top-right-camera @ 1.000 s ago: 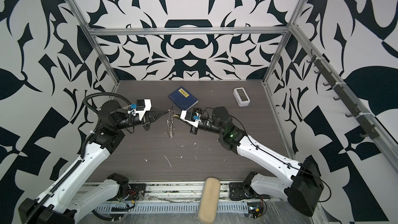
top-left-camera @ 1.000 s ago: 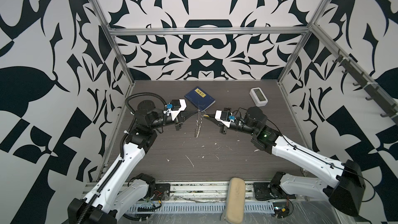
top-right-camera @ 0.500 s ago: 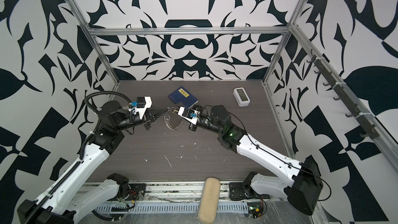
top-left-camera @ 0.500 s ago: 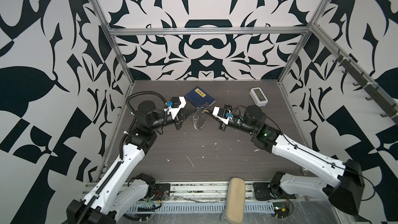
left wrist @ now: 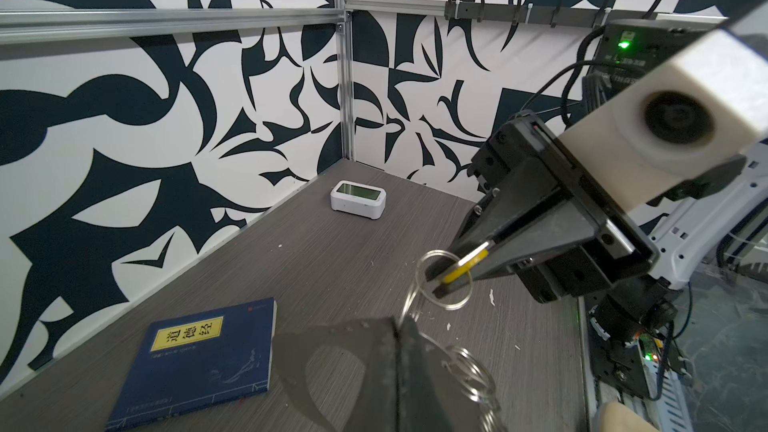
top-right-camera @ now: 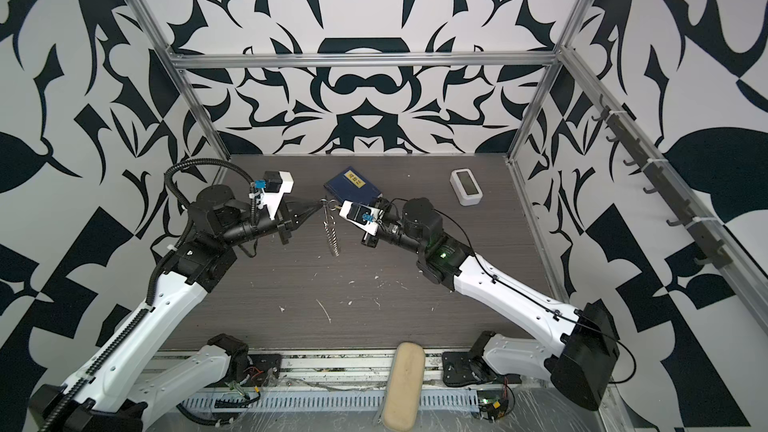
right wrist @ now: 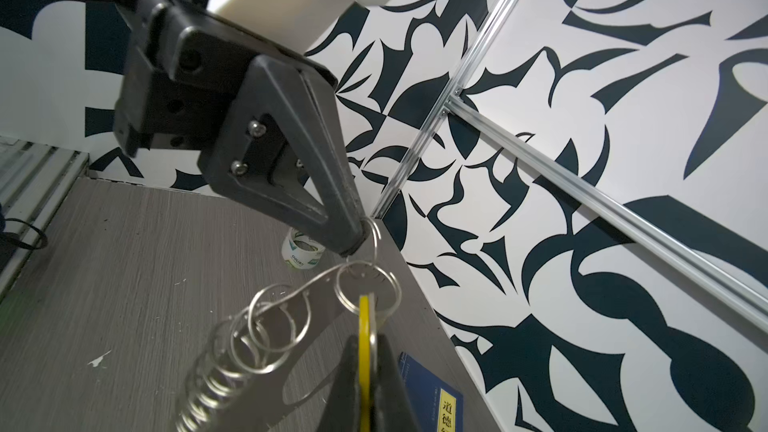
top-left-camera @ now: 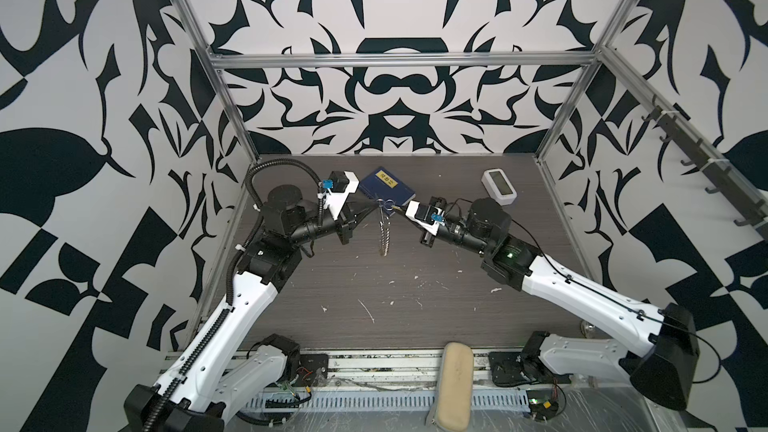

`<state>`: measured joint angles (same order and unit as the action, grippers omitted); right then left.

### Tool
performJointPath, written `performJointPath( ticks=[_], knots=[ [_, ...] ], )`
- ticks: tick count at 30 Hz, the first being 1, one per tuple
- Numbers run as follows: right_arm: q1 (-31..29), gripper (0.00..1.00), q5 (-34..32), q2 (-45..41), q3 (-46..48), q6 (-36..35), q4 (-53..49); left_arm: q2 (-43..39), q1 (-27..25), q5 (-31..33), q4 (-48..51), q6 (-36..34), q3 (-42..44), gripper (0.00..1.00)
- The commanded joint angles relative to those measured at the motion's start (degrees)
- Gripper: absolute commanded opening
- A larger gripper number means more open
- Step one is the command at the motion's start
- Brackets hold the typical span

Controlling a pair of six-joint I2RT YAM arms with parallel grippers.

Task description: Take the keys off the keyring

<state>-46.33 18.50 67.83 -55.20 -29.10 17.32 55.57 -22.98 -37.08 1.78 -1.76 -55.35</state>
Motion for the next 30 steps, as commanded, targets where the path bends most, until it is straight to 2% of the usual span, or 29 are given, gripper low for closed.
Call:
performJointPath(
  ticks=[1, 5, 13, 30],
  knots=[
    [-0.43, 0.00, 1.20, -1.92, -4.65, -6.64, -4.11, 0.84, 1.02, 7.05, 4.25, 2.36, -2.80, 0.00],
    [-0.37, 0.00, 0.68, -1.48, -8.65, -11.77, -10.73, 2.09, 0.84, 7.83, 8.21, 2.78, -4.96, 0.00],
    [-0.40, 0.00, 0.28, 0.93, -14.83, -17.45, -19.15, 3.34, -0.71, 8.30, 9.11, 3.56, -5.63, 0.00],
    [-0.36, 0.00, 1.39, 3.91, -20.62, -20.18, -22.14, 4.01, -2.14, 8.09, 10.53, 4.58, -6.51, 0.00]
  ],
)
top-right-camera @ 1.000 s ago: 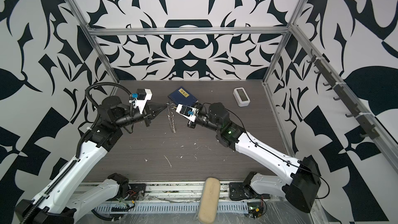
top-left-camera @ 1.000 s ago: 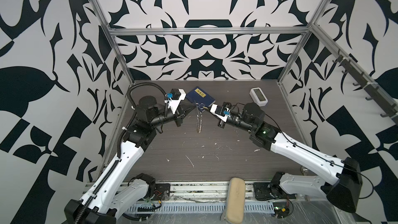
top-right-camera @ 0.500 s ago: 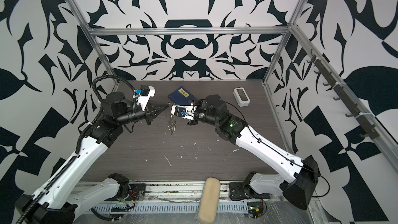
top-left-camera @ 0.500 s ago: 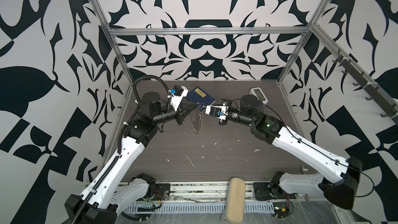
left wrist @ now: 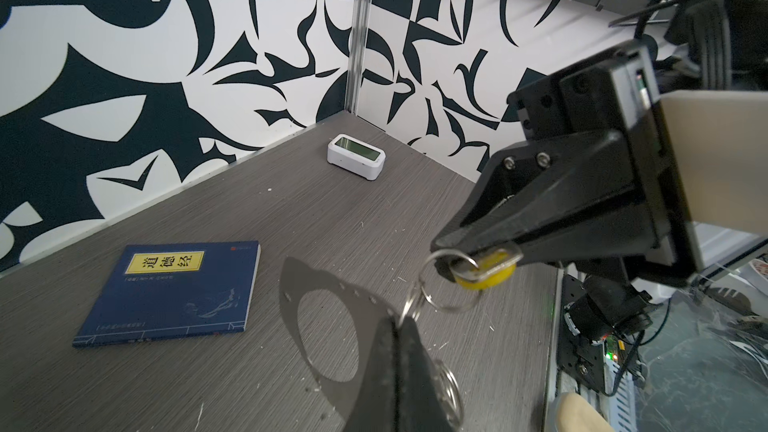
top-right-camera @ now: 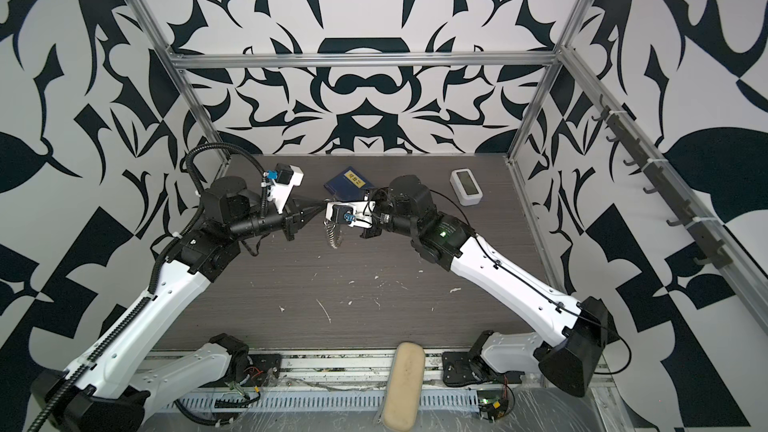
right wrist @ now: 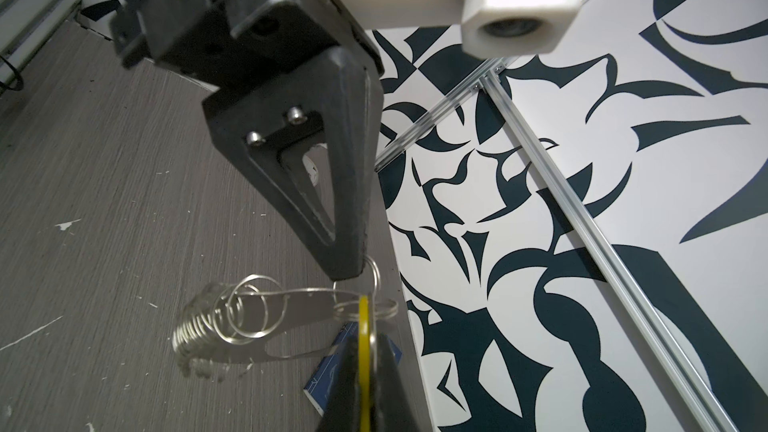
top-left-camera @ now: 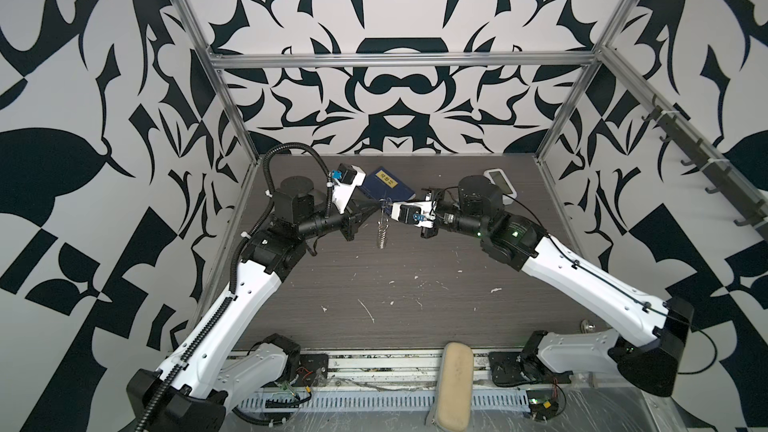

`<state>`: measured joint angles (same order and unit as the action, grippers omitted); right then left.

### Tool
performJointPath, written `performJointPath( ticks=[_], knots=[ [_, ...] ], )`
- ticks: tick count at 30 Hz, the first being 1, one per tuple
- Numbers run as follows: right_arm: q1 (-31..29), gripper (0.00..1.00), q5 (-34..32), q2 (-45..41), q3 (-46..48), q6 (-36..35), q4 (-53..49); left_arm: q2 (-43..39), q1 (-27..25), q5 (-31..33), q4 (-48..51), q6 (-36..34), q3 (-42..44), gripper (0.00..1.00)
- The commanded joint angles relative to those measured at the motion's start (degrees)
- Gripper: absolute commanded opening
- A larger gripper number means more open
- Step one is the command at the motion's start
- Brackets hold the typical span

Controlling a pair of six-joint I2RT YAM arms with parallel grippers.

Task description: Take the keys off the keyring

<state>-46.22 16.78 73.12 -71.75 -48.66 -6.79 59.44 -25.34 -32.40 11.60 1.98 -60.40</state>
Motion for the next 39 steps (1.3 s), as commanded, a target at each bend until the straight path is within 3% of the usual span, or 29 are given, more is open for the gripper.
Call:
performJointPath(
  ticks=[1, 26, 39],
  knots=[
    [-0.46, 0.00, 3.34, -1.20, -4.34, -0.63, 1.80, 0.14, -0.08, 3.46, 0.66, 0.79, -1.46, 0.00],
    [-0.25, 0.00, 10.27, 2.07, -10.16, -2.54, -2.30, 1.86, -1.14, 1.73, 2.98, 0.26, -3.10, 0.00],
    [0.43, 0.00, 6.08, 3.87, -16.72, -11.73, -14.31, 5.09, -1.15, 0.94, 10.03, -1.03, -7.75, 0.00]
  ],
)
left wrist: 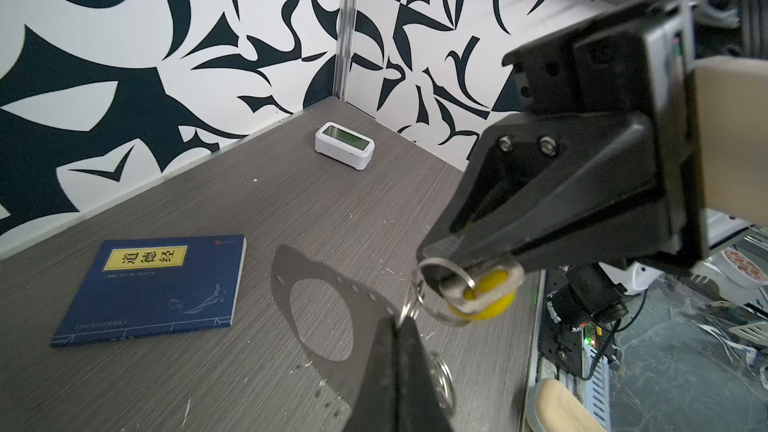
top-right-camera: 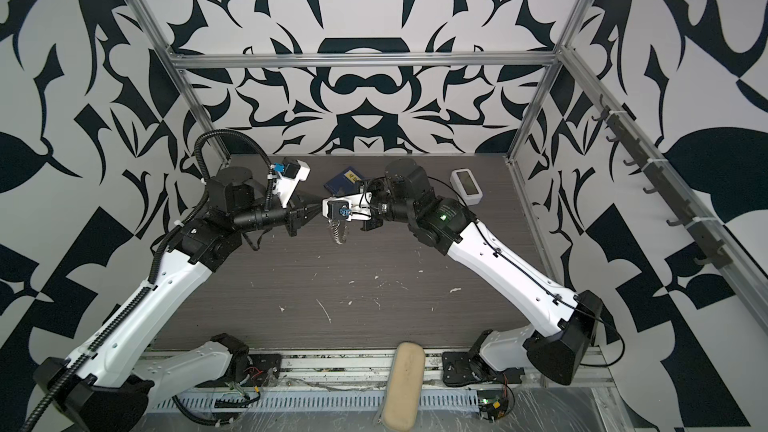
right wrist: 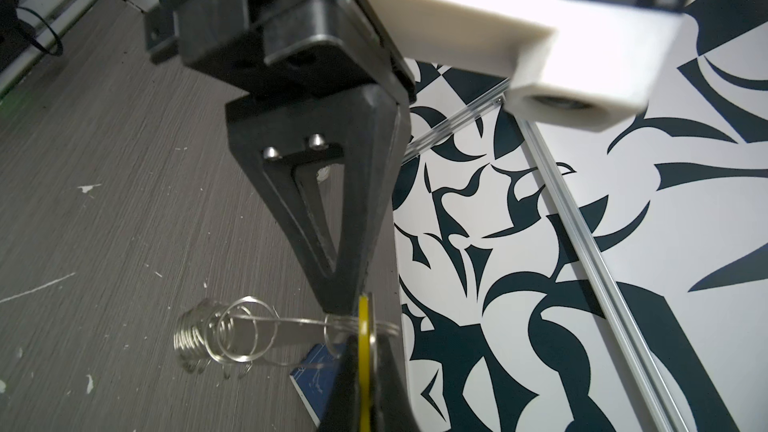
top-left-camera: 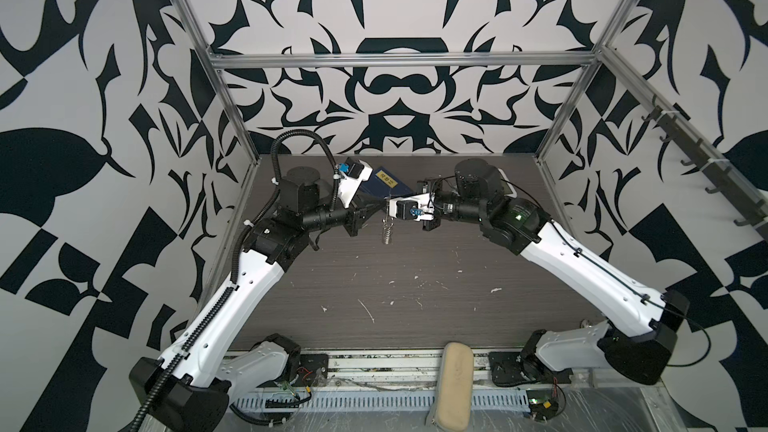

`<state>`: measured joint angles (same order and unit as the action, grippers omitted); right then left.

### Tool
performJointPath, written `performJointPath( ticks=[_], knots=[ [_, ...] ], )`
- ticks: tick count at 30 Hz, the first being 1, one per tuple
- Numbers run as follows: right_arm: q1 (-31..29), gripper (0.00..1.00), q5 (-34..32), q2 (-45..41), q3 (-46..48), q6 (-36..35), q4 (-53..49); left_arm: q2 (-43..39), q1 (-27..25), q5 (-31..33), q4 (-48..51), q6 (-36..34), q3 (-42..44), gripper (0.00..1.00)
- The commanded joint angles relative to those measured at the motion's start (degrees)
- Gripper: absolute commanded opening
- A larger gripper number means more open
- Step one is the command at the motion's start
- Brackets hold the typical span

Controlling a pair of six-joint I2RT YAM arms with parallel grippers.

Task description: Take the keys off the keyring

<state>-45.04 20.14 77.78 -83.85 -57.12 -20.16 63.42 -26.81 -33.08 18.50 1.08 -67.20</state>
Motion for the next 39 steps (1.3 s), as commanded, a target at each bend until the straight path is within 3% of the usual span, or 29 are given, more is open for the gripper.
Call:
performJointPath(
  ticks=[1, 12, 27, 39],
  knots=[
    [-0.73, 0.00, 2.61, -0.57, -5.01, -3.87, -1.56, 1.24, 0.28, 1.54, 3.12, -0.12, -1.13, 0.00],
    [-0.75, 0.00, 4.28, 2.17, -7.75, -8.29, -4.33, 2.02, -0.27, 0.38, 2.60, 0.16, -1.88, 0.00],
    [-2.31, 0.00, -7.70, 2.08, -10.54, -26.68, -10.37, 2.45, -0.28, -1.37, 0.85, 0.66, -1.97, 0.00],
    [-3.20, 0.00, -6.40, 0.36, -8.20, -26.49, -4.13, 3.12, -0.29, -2.21, -0.26, 1.51, -2.41, 0.00]
  ],
)
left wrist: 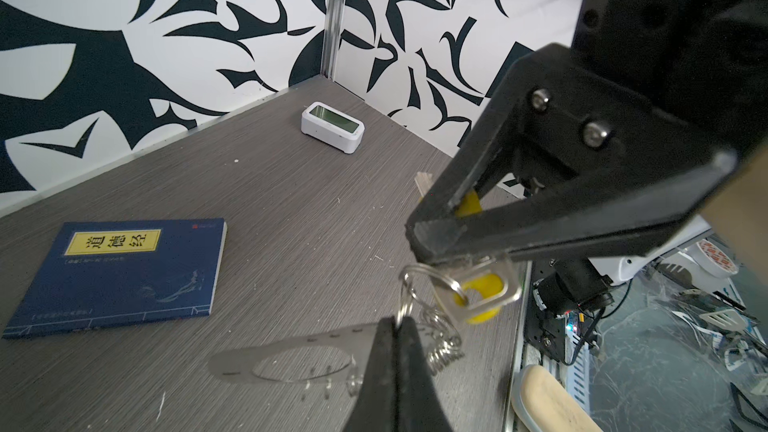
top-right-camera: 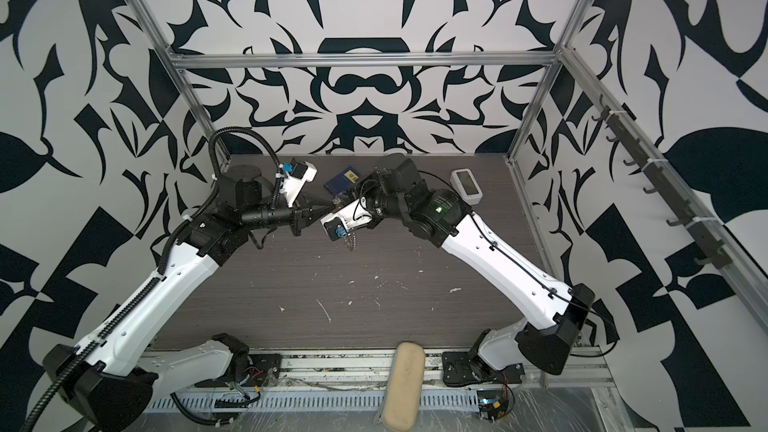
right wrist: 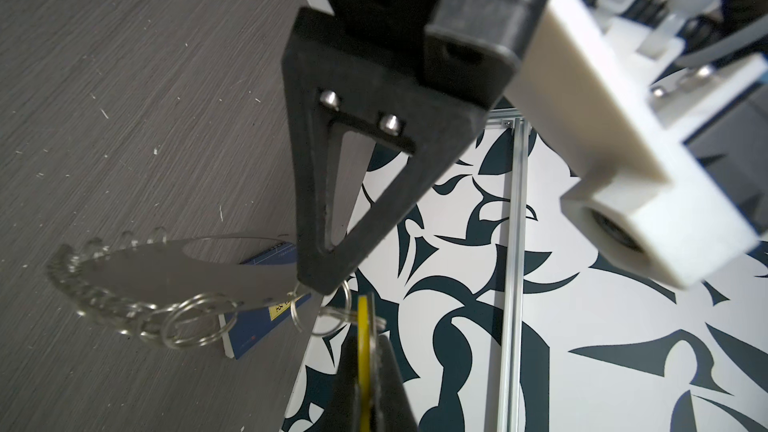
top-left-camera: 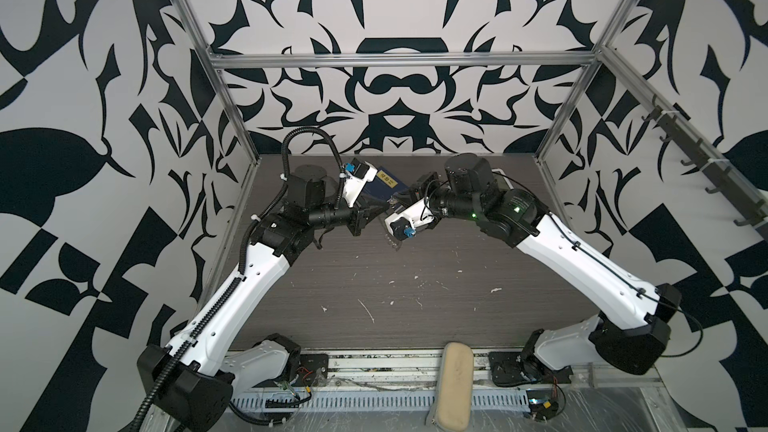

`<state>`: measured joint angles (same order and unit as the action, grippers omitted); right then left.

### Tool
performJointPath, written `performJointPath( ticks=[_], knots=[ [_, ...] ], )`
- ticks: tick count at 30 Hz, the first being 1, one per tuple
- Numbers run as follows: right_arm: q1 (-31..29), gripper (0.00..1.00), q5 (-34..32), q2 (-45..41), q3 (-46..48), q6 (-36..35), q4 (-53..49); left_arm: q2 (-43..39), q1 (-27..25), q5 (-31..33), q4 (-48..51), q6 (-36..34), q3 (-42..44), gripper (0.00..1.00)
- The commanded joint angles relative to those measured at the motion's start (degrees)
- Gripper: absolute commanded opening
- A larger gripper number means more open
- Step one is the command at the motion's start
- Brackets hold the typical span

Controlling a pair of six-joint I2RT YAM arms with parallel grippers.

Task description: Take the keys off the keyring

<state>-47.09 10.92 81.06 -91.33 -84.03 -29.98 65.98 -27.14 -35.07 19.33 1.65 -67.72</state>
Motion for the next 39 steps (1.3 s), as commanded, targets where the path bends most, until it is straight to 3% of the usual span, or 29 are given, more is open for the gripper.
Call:
performJointPath(
  ticks=[1, 23, 33, 39],
  knots=[
    [-1.19, 0.00, 3.62, -2.96, -0.71, 1.03, 6.12, 0.66, 0.04, -0.51, -1.20, 1.01, -1.97, 0.00],
    [-1.77, 0.00, 12.78, 0.42, -5.04, 5.54, 4.04, 0.18, 0.04, -3.49, -4.61, 2.21, -1.80, 0.00],
    [0.50, 0.00, 4.76, -0.48, -3.23, 10.18, 9.57, -0.63, 0.04, -3.48, -11.99, 5.46, -0.78, 0.00],
    [3.35, 0.00, 9.21, -1.02, -2.01, 12.93, 13.86, 2.59, 0.01, -3.51, -18.11, 8.38, -3.99, 0.00]
  ],
)
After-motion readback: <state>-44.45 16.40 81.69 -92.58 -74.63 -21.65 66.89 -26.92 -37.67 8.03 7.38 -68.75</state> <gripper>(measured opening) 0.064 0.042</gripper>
